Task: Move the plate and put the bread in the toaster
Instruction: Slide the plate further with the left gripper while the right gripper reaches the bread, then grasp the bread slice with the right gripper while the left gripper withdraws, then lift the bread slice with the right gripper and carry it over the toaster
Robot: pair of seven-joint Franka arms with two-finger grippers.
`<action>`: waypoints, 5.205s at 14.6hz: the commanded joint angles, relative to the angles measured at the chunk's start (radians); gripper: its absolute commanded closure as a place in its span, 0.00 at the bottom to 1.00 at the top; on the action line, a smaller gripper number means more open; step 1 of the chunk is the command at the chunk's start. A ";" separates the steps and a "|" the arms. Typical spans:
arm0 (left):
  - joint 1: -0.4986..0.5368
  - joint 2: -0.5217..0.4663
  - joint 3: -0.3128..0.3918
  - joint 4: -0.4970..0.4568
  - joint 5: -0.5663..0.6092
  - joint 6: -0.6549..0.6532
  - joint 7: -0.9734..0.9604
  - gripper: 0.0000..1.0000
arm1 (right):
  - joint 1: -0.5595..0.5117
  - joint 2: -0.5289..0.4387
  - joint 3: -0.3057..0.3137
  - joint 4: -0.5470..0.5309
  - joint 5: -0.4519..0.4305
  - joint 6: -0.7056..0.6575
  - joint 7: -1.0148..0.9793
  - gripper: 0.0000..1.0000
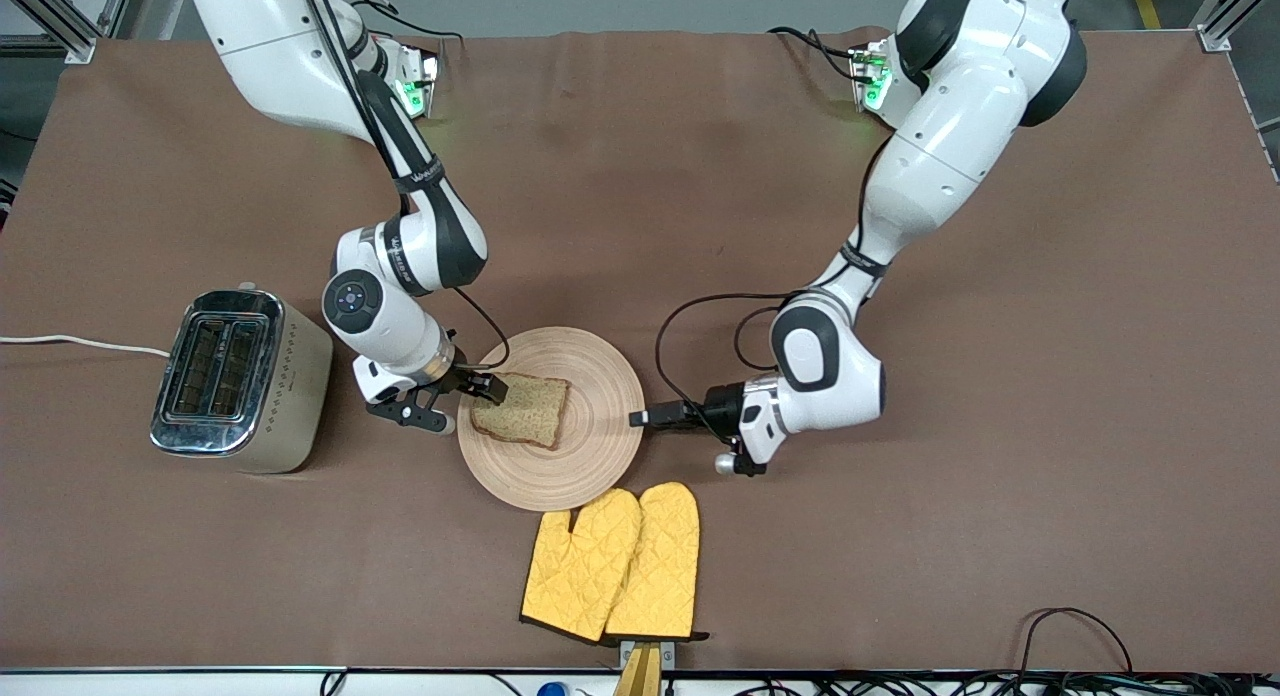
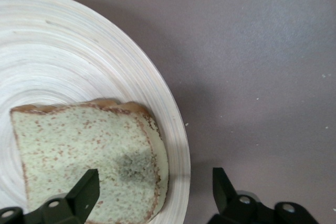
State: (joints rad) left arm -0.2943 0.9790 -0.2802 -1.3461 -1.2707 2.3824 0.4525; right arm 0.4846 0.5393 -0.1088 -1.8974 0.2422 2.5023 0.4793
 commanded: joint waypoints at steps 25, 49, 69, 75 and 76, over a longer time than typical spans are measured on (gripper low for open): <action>0.458 -0.733 0.018 -0.047 1.272 -0.735 -0.383 0.00 | 0.034 0.067 -0.006 0.156 -0.258 -0.177 0.288 0.31; 0.247 -0.936 0.213 -0.180 1.294 -0.746 -0.414 0.00 | 0.031 0.094 0.008 0.184 -0.242 -0.169 0.328 0.60; 0.271 -0.928 0.216 -0.165 1.295 -0.738 -0.431 0.00 | 0.026 0.028 0.008 0.293 -0.230 -0.424 0.289 1.00; 0.271 -0.925 0.214 -0.157 1.292 -0.735 -0.431 0.00 | 0.025 0.001 -0.032 0.553 -0.270 -0.880 0.164 1.00; 0.271 -0.925 0.216 -0.156 1.292 -0.735 -0.431 0.00 | 0.026 -0.007 -0.054 0.584 -0.302 -0.951 0.121 1.00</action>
State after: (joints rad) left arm -0.0218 0.0669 -0.0658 -1.5014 0.0149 1.6420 0.0329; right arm 0.5176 0.5451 -0.1336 -1.3855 -0.0158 1.6753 0.6779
